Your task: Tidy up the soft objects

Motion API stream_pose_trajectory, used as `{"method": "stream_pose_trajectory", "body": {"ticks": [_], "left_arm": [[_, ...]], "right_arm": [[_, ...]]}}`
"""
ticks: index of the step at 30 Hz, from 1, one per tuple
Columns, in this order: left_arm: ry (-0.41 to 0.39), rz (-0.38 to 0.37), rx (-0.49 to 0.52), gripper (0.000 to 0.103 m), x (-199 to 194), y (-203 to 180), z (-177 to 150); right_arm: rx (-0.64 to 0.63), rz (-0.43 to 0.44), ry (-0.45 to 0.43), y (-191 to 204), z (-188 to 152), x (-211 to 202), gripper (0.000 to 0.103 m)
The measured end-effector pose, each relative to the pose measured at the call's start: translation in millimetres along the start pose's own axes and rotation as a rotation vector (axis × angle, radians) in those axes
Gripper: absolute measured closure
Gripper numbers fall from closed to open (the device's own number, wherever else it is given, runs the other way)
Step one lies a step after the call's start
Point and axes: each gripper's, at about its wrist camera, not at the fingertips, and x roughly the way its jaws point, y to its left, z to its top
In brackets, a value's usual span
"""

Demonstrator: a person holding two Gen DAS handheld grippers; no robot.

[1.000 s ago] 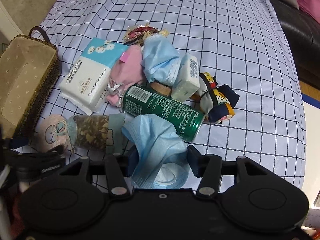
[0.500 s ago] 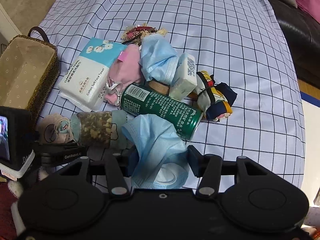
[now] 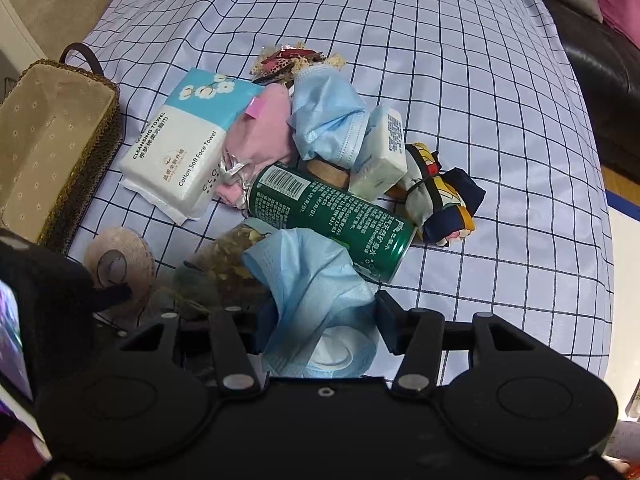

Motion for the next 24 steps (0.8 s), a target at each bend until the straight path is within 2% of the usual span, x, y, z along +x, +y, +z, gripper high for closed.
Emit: {"method": "stream_pose_trajectory", "body": {"ticks": [4,7,10,14,18,24], "left_arm": [[0.016,-0.051,-0.021,0.026,-5,19,0],[0.022,-0.145,0.025,0.025,-16,23,-1],[-0.019,-0.120,0.077,0.025,-32,19,-3],[-0.088,-0.084,0.067,0.019,-46,18,8],[-0.086,-0.094,0.039,0.018,-35,15,26],[-0.061,-0.062,0.115,0.017,-16,-20,31]], "right_arm": [[0.003,-0.004,0.002,-2,-1,2,0.051],[0.010,-0.003,0.005,-3,0,3,0.051],[0.009,-0.002,0.001,-2,1,2,0.051],[0.007,0.001,-0.002,0,1,1,0.051],[0.045,0.000,-0.013,-10,4,-3,0.051],[0.123,0.000,-0.016,-33,6,-3,0.052]]}}
